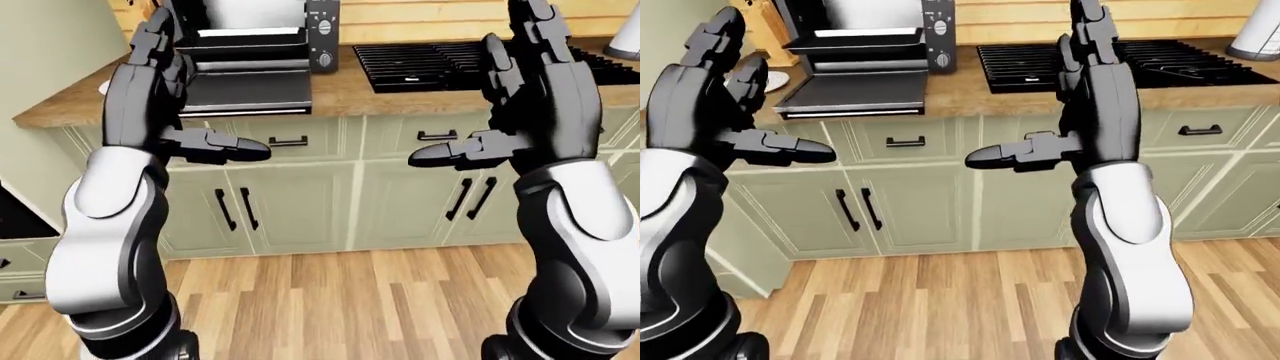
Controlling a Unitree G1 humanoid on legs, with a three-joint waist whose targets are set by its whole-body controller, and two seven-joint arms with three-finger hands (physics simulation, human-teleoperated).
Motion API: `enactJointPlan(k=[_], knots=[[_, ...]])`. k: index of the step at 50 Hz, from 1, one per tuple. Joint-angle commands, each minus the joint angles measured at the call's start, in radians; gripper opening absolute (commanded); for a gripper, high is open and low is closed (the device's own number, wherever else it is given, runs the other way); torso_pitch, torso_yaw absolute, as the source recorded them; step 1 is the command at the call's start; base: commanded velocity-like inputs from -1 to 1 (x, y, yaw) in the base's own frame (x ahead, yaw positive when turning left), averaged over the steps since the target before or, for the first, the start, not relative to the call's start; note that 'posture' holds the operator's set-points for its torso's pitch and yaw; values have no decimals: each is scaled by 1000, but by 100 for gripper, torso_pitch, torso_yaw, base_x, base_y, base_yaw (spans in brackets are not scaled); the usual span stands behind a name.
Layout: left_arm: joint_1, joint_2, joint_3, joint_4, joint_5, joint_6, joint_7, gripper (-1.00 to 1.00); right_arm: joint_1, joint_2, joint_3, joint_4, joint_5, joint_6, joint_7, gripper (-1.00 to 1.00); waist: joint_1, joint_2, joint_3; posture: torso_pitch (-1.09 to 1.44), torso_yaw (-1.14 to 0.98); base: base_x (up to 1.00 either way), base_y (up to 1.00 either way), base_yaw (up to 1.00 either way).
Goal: Place the bread on the tray of the toaster oven.
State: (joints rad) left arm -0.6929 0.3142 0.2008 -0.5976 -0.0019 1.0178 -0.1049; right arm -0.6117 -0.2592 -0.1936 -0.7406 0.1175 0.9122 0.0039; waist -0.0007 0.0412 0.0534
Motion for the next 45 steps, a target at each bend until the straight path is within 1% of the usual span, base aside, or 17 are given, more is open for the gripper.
enactJointPlan(k=[1,6,8,9,11,17,20,22,23,24,28,31,34,35,36,40,45], knots=[[-33,8,1,-28,-9,-23,5,100,-33,-14,-15,-26,8,-20,-18,100,-2,-2,-15,0,0,34,16,0],[-52,37,10,-51,-18,13,2,100,-42,-24,-11,-35,24,-12,-36,100,13,-55,-16,0,0,34,16,0],[-66,52,21,-55,-21,24,1,100,-48,-26,-13,-36,29,-11,-38,100,18,-104,-30,0,0,33,16,0],[-63,58,23,-58,-22,26,-1,100,-45,-27,-11,-34,28,-15,-40,100,8,-72,-18,0,0,33,16,0],[-62,62,23,-60,-22,27,-1,100,-46,-28,-9,-37,30,-14,-40,100,8,-96,-10,0,0,34,16,0],[-50,55,25,-89,-22,38,10,100,-33,-21,-5,-47,33,-18,-46,100,-6,-60,-6,0,0,36,16,0],[-49,64,37,-106,-25,54,11,100,-42,-24,-12,-50,39,-8,-48,100,-18,-10,-12,0,0,38,16,0],[-52,70,40,-111,-29,61,11,100,-45,-21,-14,-53,46,-2,-53,100,-20,59,-40,0,0,36,17,0],[-51,73,39,-113,-29,63,10,100,-48,-21,-17,-54,49,2,-57,100,-8,28,-22,0,0,27,16,0],[-53,75,40,-118,-30,69,10,100,-48,-23,-19,-57,52,5,-59,100,-15,46,-18,0,0,24,16,0],[-54,82,44,-129,-33,80,12,100,-55,-32,-13,-63,54,14,-62,100,3,14,-31,0,0,19,21,0],[-53,87,49,-138,-35,88,12,100,-57,-31,-7,-59,52,7,-62,100,14,-33,-9,0,0,14,35,0],[-50,88,49,-135,-35,84,13,100,-61,-28,-7,-54,52,6,-64,100,18,-112,-32,0,0,12,37,0],[-51,87,48,-136,-36,85,14,100,-63,-28,-6,-53,51,7,-66,100,7,-73,-26,0,0,12,38,0],[-53,86,51,-139,-37,87,16,100,-64,-26,-6,-53,52,8,-67,100,13,-97,-27,0,0,12,38,0],[-57,93,52,-140,-40,91,16,100,-65,-26,-11,-58,59,8,-69,100,1,-89,-40,0,0,9,39,0],[-52,89,43,-142,-35,85,17,100,-58,-26,-2,-58,55,1,-69,100,-7,-26,-24,0,0,8,40,0]])
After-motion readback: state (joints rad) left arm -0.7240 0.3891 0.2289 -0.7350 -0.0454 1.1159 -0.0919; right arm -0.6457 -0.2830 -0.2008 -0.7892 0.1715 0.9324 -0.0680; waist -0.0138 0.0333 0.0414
